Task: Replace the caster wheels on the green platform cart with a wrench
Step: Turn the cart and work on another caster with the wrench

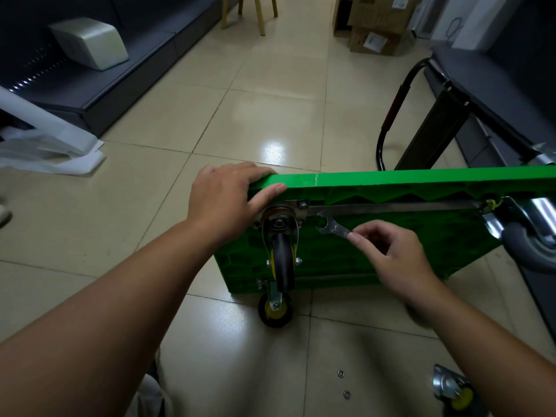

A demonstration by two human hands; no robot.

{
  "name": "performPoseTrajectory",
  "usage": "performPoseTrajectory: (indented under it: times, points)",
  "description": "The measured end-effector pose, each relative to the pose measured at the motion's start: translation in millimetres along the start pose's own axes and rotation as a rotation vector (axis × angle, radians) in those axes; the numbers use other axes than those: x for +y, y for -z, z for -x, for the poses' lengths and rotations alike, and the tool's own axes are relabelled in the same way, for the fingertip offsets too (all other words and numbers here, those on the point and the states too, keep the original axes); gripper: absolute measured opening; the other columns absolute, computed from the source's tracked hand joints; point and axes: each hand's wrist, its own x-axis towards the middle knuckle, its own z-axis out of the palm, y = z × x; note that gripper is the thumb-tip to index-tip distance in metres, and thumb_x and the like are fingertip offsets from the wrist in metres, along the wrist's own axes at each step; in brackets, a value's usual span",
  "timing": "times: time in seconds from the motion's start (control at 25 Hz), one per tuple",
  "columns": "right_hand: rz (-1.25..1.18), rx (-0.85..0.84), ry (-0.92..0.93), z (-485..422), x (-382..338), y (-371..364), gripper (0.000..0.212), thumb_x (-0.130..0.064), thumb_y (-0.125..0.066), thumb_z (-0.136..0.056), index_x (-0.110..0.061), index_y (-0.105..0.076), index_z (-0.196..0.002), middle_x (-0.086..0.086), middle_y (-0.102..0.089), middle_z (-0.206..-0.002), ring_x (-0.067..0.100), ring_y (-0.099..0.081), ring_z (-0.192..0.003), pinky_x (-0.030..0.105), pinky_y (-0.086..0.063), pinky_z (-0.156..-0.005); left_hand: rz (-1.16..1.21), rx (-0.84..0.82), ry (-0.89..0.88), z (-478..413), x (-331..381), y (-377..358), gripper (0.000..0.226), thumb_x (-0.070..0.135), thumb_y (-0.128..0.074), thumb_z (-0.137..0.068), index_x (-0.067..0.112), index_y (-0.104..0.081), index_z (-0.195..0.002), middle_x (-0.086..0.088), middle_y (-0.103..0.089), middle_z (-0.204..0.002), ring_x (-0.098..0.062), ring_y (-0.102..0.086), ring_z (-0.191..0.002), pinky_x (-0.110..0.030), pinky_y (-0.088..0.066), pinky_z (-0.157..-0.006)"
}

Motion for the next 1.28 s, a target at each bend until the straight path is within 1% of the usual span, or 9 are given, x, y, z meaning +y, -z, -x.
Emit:
performPoseTrajectory:
  times: [0.2, 0.48, 0.56, 0.68, 0.8, 0.92, 1.04, 1.16, 1.28]
  points:
    - [-0.060, 0.130, 0.144, -7.8, 6.7, -29.0, 0.005, -0.020, -0.071, -0.091, -0.016, -0.067, -0.089, 0.000, -0.064, -0.085, 0.012, -0.061, -0.078, 0.021, -0.051, -0.068, 0.009, 0.009, 0.003, 0.2, 0.3, -0.9, 0.048, 0.064, -0.042, -0.097, 0.037, -0.066, -0.128, 0.015, -0.069, -0.115, -0.014, -0.060, -0.099, -0.033, -0.032, -0.080]
    - [-0.051, 0.262, 0.227, -16.1, 12.7, -63.3, 0.011, -0.016, -0.070, -0.092, -0.023, -0.062, -0.089, -0.007, -0.059, -0.086, 0.005, -0.059, -0.080, 0.014, -0.046, -0.069, 0.003, 0.021, 0.000, -0.7, -0.4, -0.8, 0.047, 0.064, -0.043, -0.097, 0.037, -0.066, -0.128, 0.015, -0.070, -0.114, -0.013, -0.060, -0.098, -0.032, -0.030, -0.078]
    - [-0.084, 0.243, 0.196, -14.7, 16.2, -70.9, 0.012, -0.019, -0.068, -0.094, -0.026, -0.060, -0.088, -0.010, -0.062, -0.081, 0.005, -0.062, -0.077, 0.019, -0.048, -0.067, -0.004, 0.018, 0.002, -0.4, -1.0, -1.7, 0.049, 0.065, -0.041, -0.096, 0.037, -0.066, -0.127, 0.015, -0.070, -0.114, -0.012, -0.059, -0.096, -0.032, -0.030, -0.078]
    - [-0.107, 0.116, 0.107, -18.8, 19.9, -74.1, 0.010, -0.027, -0.063, -0.097, -0.027, -0.062, -0.087, -0.009, -0.067, -0.072, 0.008, -0.067, -0.072, 0.036, -0.054, -0.065, -0.008, 0.021, -0.003, -0.1, -0.6, -2.4, 0.049, 0.065, -0.041, -0.097, 0.037, -0.066, -0.128, 0.015, -0.069, -0.115, -0.012, -0.059, -0.098, -0.032, -0.030, -0.078]
    - [0.051, 0.056, 0.123, -21.6, 15.3, -62.9, 0.022, -0.041, -0.058, -0.096, -0.024, -0.068, -0.088, -0.009, -0.063, -0.067, 0.011, -0.061, -0.062, 0.040, -0.050, -0.053, -0.017, 0.018, -0.003, -0.2, 0.2, -2.4, 0.049, 0.065, -0.041, -0.097, 0.036, -0.066, -0.128, 0.015, -0.069, -0.115, -0.013, -0.059, -0.099, -0.032, -0.029, -0.078]
    - [0.345, 0.071, 0.171, -23.4, -7.9, -30.6, 0.028, -0.050, -0.058, -0.094, -0.026, -0.072, -0.089, -0.012, -0.055, -0.059, 0.004, -0.051, -0.054, 0.024, -0.032, -0.049, -0.021, 0.013, -0.003, -0.3, 1.2, -2.0, 0.050, 0.066, -0.040, -0.097, 0.036, -0.066, -0.127, 0.014, -0.069, -0.114, -0.014, -0.059, -0.097, -0.032, -0.029, -0.077]
    - [0.736, 0.050, 0.223, -29.6, -59.2, 6.9, 0.037, -0.060, -0.055, -0.091, -0.027, -0.070, -0.087, -0.013, -0.049, -0.058, 0.005, -0.045, -0.052, 0.019, -0.023, -0.051, -0.016, 0.014, 0.005, 0.4, 1.2, -0.5, 0.048, 0.065, -0.041, -0.097, 0.036, -0.066, -0.127, 0.013, -0.069, -0.113, -0.015, -0.059, -0.097, -0.032, -0.028, -0.077]
    - [1.110, -0.008, 0.303, -38.1, -108.0, 13.5, 0.043, -0.063, -0.052, -0.093, -0.023, -0.066, -0.088, -0.006, -0.045, -0.060, 0.017, -0.049, -0.057, 0.026, -0.028, -0.052, -0.016, 0.009, 0.003, 0.6, 2.4, -0.3, 0.048, 0.065, -0.041, -0.097, 0.037, -0.065, -0.128, 0.014, -0.069, -0.114, -0.014, -0.059, -0.097, -0.032, -0.027, -0.077]
    - [1.166, -0.018, 0.386, -37.5, -122.3, 10.9, 0.041, -0.060, -0.053, -0.095, -0.021, -0.066, -0.090, -0.004, -0.044, -0.061, 0.020, -0.050, -0.060, 0.028, -0.029, -0.053, -0.010, 0.003, 0.002, -0.5, 2.5, 0.1, 0.049, 0.066, -0.040, -0.097, 0.037, -0.065, -0.128, 0.014, -0.069, -0.114, -0.014, -0.059, -0.098, -0.032, -0.026, -0.077]
